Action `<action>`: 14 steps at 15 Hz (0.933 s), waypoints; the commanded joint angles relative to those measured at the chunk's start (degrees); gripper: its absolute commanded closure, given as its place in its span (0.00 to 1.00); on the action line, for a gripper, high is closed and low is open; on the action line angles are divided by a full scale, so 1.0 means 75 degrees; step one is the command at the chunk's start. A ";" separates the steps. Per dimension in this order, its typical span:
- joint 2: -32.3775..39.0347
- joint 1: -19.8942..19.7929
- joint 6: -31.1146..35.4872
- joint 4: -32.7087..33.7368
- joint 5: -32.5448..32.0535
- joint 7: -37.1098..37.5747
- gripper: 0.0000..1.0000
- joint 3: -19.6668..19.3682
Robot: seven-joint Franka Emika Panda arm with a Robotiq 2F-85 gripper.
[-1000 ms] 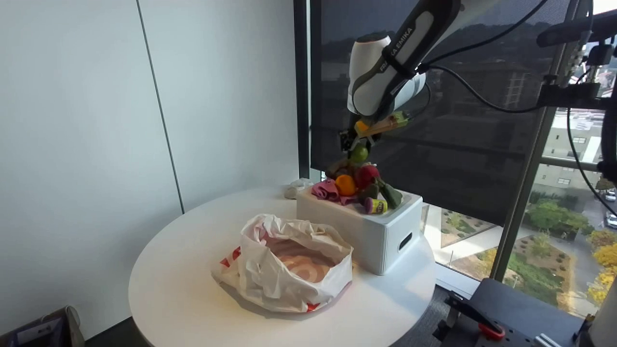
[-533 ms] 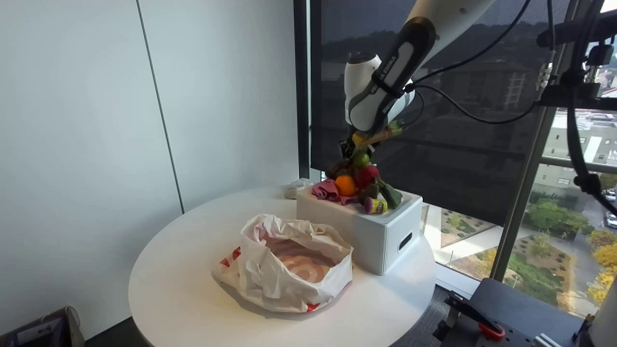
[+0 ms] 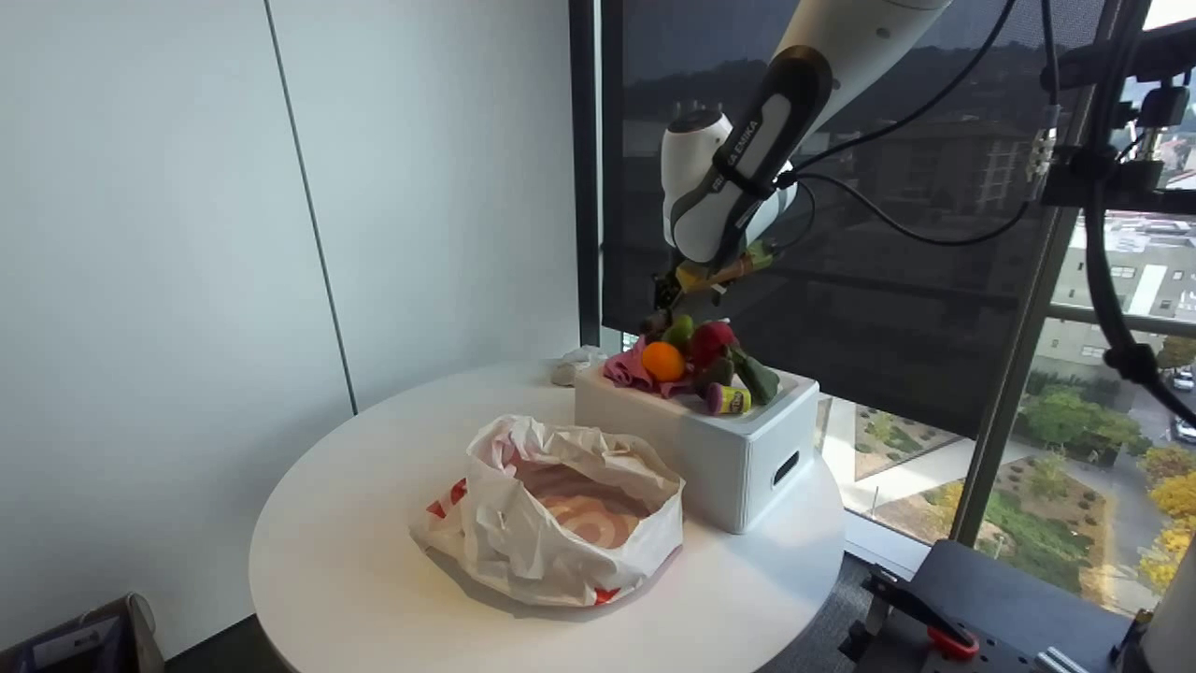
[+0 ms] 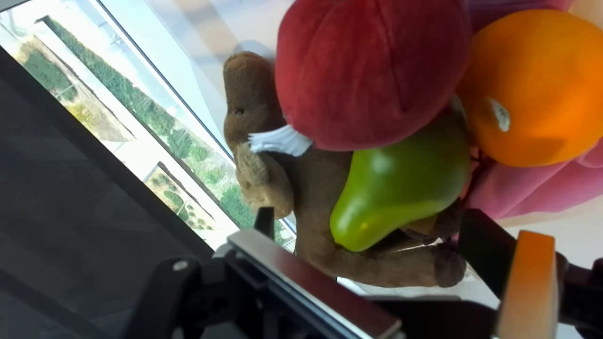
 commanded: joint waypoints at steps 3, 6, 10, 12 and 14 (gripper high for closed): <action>-0.1048 0.0618 -0.0466 -0.0703 -0.0169 0.0478 0.00 -0.0299; -0.1852 0.0461 -0.1408 -0.1274 0.0497 -0.0117 0.00 0.0301; -0.2578 0.0258 -0.3012 -0.1638 0.1505 -0.0581 0.00 0.0956; -0.2719 0.0162 -0.3630 -0.1644 0.1791 -0.0587 0.00 0.1126; -0.2762 0.0059 -0.4033 -0.1614 0.1930 -0.0512 0.00 0.1220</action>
